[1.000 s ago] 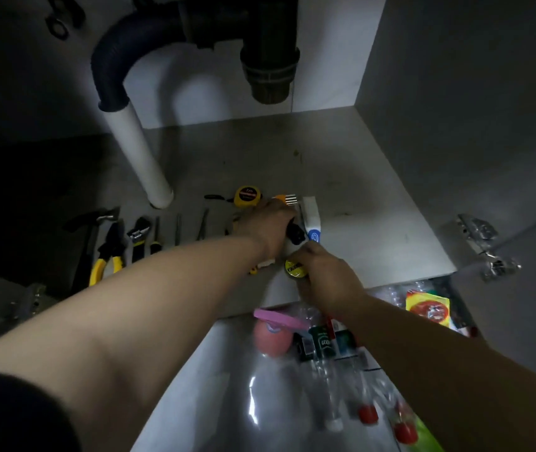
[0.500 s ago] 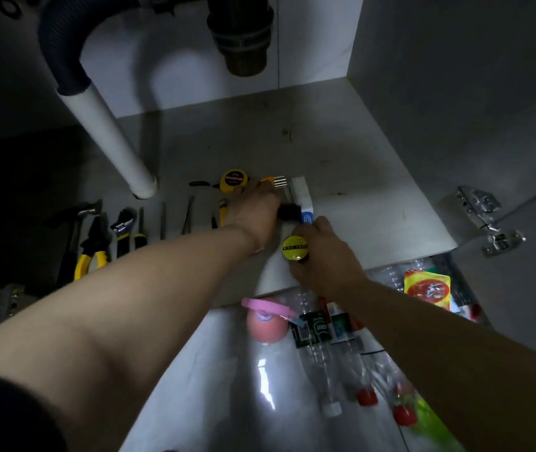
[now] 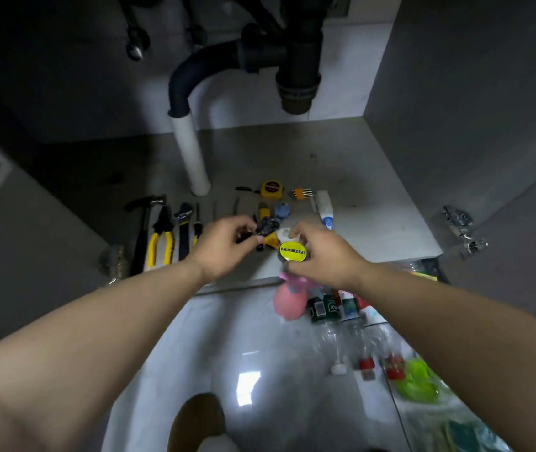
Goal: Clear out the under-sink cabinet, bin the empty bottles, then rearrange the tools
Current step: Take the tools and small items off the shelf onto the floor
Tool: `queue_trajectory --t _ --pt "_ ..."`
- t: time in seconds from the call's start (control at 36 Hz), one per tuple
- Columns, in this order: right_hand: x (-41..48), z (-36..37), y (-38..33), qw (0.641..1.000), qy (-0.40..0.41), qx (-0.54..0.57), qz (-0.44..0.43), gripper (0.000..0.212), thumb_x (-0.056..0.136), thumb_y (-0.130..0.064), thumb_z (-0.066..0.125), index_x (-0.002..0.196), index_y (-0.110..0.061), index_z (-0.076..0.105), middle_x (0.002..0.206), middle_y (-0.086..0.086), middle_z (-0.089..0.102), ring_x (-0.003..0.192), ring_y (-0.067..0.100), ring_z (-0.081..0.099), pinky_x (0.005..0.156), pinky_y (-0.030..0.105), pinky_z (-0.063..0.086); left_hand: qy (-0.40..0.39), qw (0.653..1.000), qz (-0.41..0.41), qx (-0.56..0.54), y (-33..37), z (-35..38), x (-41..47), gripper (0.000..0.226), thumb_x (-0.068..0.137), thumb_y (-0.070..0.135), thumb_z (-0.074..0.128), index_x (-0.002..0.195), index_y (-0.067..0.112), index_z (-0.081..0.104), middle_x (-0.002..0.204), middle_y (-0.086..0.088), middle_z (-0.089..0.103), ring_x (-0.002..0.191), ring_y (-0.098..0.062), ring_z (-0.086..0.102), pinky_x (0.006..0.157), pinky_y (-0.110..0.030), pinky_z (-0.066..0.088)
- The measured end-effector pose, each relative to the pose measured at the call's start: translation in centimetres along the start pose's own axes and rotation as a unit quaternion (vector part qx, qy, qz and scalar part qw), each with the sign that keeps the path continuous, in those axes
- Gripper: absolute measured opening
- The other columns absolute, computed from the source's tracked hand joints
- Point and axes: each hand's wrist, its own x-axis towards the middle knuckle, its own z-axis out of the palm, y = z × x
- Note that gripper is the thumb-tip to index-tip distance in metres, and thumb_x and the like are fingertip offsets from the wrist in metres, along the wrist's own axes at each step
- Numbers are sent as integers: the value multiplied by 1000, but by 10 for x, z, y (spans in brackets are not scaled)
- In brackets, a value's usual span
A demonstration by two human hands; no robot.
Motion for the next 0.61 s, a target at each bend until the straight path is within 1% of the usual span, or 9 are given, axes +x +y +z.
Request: queue_trajectory --t 0.06,0.14,0.22,0.28,0.33,0.39,0.44,0.53,0.61 --pt "-11 14 -13 999 -43 0 -6 47 78 -33 76 120 -29 54 114 2 51 101 22 57 82 31 46 -8 1000 -17 -19 -8 1 -26 9 90 33 74 91 25 70 79 6 69 70 -5 60 67 -29 47" --pt "-26 47 -24 994 -113 0 -8 49 82 -33 73 127 -33 54 116 5 50 102 24 57 91 35 49 -53 996 -54 -54 -25 6 -61 4 93 31 71 92 28 71 83 10 71 74 -2 63 69 -29 50" --pt "-38 85 -22 986 -164 4 -10 39 86 -32 72 122 -30 60 114 3 50 106 23 54 89 32 47 -84 987 -110 -76 -48 13 -91 4 94 30 70 95 28 73 85 11 71 74 1 62 68 -24 50" --pt "-45 109 -17 981 -194 8 4 34 86 -28 71 118 -29 60 108 1 46 104 24 52 87 32 45 -92 982 -145 -76 -65 19 -104 5 94 27 70 96 27 75 86 12 70 79 -2 62 69 -21 47" --pt "-48 134 -9 980 -196 -7 19 35 87 -23 69 121 -25 59 107 1 46 102 25 52 85 30 44 -98 977 -173 -70 -84 27 -111 7 94 22 70 97 24 76 92 10 71 86 -6 62 72 -17 43" --pt "-48 154 -1 980 -190 -19 59 37 89 -22 66 125 -24 58 119 6 48 106 27 55 88 31 47 -101 972 -203 -62 -104 36 -116 13 95 17 68 102 23 76 99 7 72 92 -8 62 75 -15 42" --pt "-45 173 8 977 -186 -20 99 37 89 -21 65 125 -25 57 125 7 47 107 26 56 90 33 50 -95 964 -240 -62 -124 46 -119 20 95 13 66 109 22 76 106 6 72 97 -11 63 82 -18 42" --pt "-38 195 20 977 -173 -25 120 37 90 -20 62 126 -22 54 125 8 47 103 26 55 84 32 47 -67 953 -288 -71 -148 59 -120 27 93 7 64 114 22 73 109 5 71 101 -14 64 89 -19 44" --pt "-29 212 27 981 -159 -46 105 39 88 -17 61 125 -20 51 115 7 45 88 19 48 74 23 37 -34 938 -332 -96 -167 69 -118 24 90 4 65 107 21 68 105 3 72 96 -16 67 84 -20 49"
